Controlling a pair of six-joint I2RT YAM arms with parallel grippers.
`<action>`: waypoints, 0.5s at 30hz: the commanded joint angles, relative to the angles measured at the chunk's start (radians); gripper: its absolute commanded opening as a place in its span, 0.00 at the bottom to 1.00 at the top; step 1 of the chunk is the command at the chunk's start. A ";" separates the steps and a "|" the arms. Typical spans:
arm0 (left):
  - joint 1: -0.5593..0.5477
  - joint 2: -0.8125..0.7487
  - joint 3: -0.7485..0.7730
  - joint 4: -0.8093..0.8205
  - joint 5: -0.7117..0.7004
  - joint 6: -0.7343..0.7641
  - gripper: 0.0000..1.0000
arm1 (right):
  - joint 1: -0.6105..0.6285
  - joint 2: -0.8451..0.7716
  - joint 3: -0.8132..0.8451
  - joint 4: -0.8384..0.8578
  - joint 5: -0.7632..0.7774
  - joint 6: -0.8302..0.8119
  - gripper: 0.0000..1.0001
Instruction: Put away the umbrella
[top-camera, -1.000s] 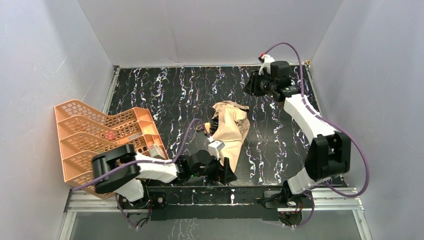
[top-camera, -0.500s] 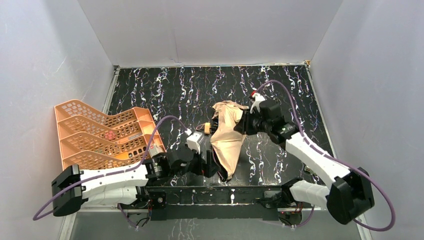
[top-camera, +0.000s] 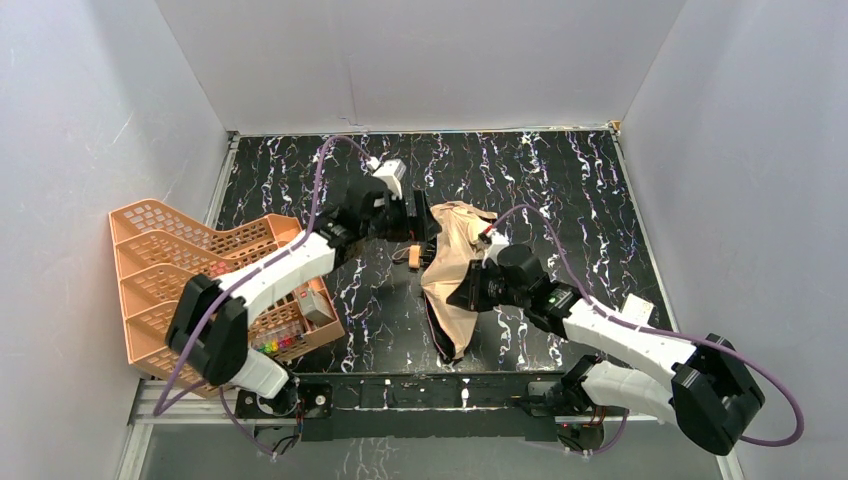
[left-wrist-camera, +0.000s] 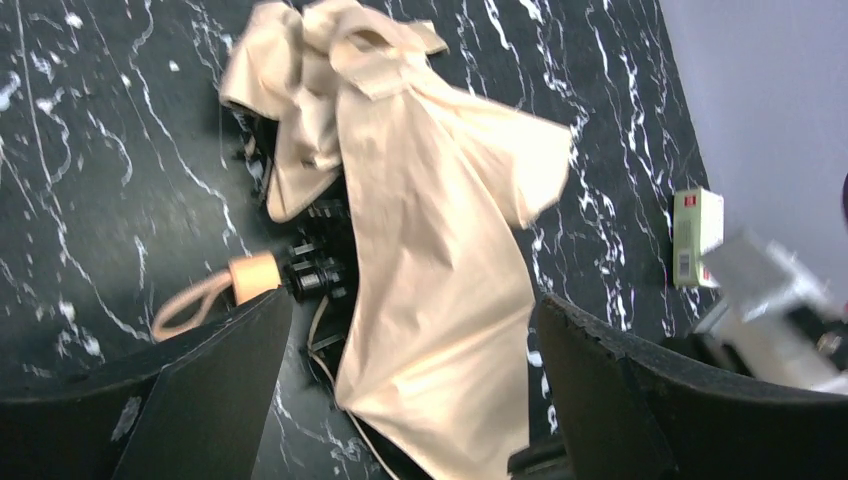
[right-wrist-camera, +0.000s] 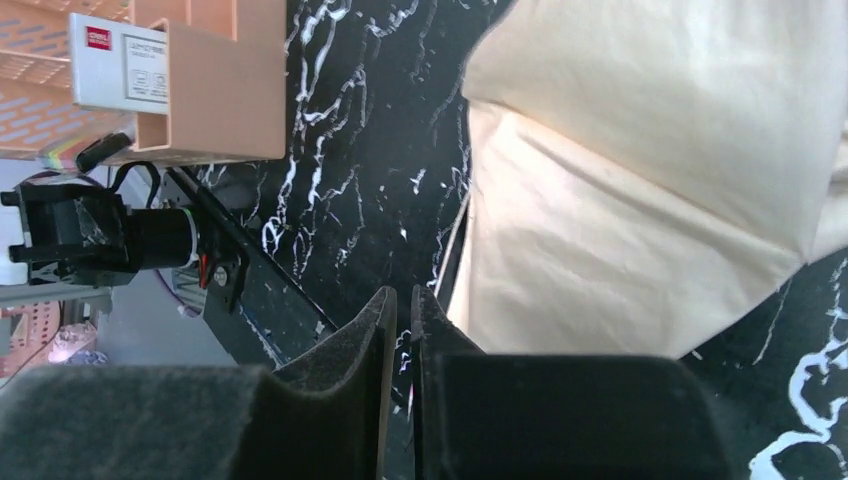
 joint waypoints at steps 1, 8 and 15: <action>0.074 0.116 0.123 -0.034 0.158 0.024 0.93 | 0.025 -0.008 -0.091 0.128 0.091 0.106 0.17; 0.131 0.333 0.310 -0.020 0.261 0.002 0.98 | 0.033 0.016 -0.184 0.222 0.129 0.138 0.15; 0.145 0.523 0.557 -0.126 0.302 0.020 0.98 | 0.040 0.072 -0.219 0.280 0.095 0.137 0.14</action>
